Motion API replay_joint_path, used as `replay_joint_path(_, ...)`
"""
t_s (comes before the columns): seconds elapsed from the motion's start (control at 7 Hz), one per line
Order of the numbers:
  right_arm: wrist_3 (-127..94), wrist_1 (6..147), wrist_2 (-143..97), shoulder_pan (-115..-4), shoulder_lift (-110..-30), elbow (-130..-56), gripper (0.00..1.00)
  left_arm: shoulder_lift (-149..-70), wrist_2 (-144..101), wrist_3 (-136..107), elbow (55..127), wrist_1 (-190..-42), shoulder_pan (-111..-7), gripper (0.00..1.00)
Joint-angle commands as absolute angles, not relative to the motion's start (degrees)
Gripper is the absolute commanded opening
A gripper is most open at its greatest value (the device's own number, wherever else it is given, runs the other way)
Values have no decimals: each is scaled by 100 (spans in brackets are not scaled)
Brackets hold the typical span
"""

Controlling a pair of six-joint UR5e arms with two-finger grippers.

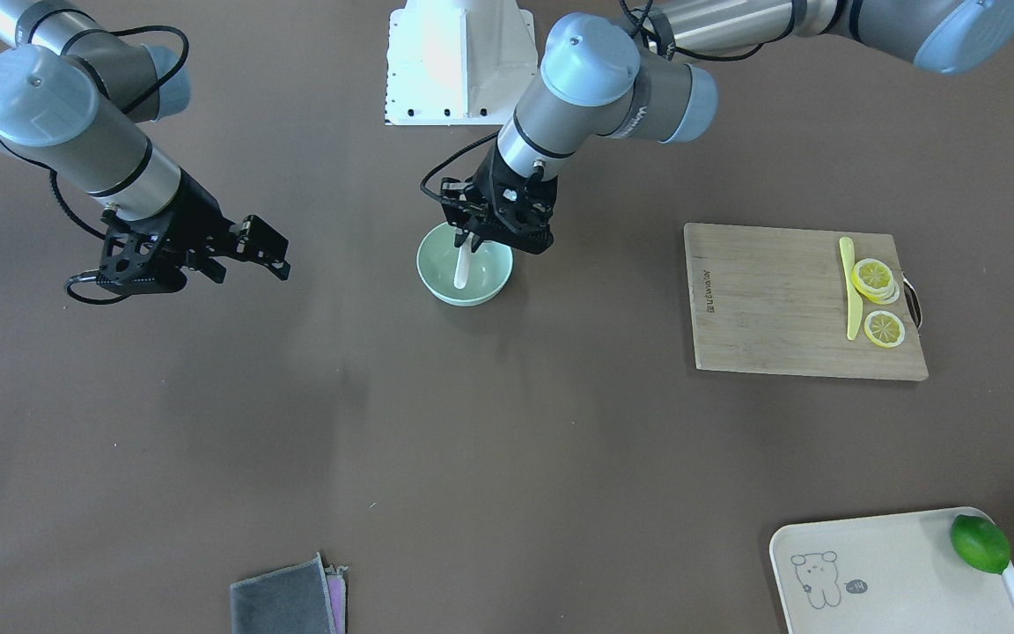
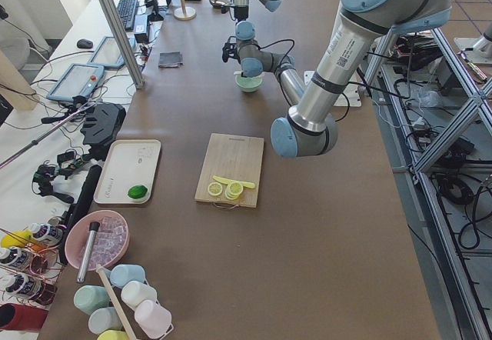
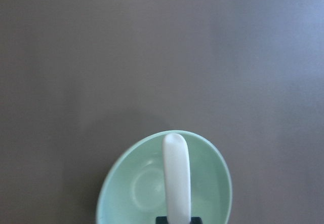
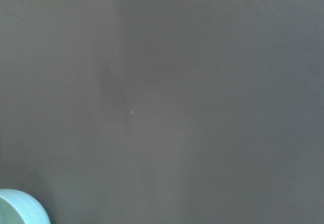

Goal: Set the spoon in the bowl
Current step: 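Carry the spoon into the bowl with left gripper while right gripper withdraws, then open the left gripper to release the spoon into the bowl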

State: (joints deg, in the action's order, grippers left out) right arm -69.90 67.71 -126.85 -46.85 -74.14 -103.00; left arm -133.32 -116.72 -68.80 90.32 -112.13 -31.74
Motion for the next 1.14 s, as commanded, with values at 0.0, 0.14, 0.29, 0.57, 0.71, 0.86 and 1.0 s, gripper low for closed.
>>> replay_joint_path(0.0,-6785,6741,-12727,-4869,-7681,-10310,100,-13544,-11584,-6803,8815,-11233,-3146,17)
replay_joint_path(0.14,-6785,6741,-12727,-4878,-7716,-10310,100,-13509,-11584,-6629,8746,-11241,-3286,72)
replay_joint_path(0.29,-6785,6741,-12727,-4887,-7752,-10318,100,-13457,-11419,-6392,8719,-11241,-3296,98)
replay_joint_path(0.57,-6724,6741,-12814,-5096,-7831,-10345,100,-13238,-11347,-6442,8919,-11241,-3357,99)
replay_joint_path(0.71,-6410,6741,-13023,-5376,-7953,-10345,100,-12801,-11373,-6416,9452,-11180,-3566,99)
replay_joint_path(0.86,-5850,6750,-13199,-5762,-8206,-10345,100,-11953,-11556,-6286,10031,-11162,-3916,99)
replay_joint_path(1.0,-4922,6776,-13262,-6166,-8592,-10293,100,-11588,-11819,-5640,10176,-10910,-4442,99)
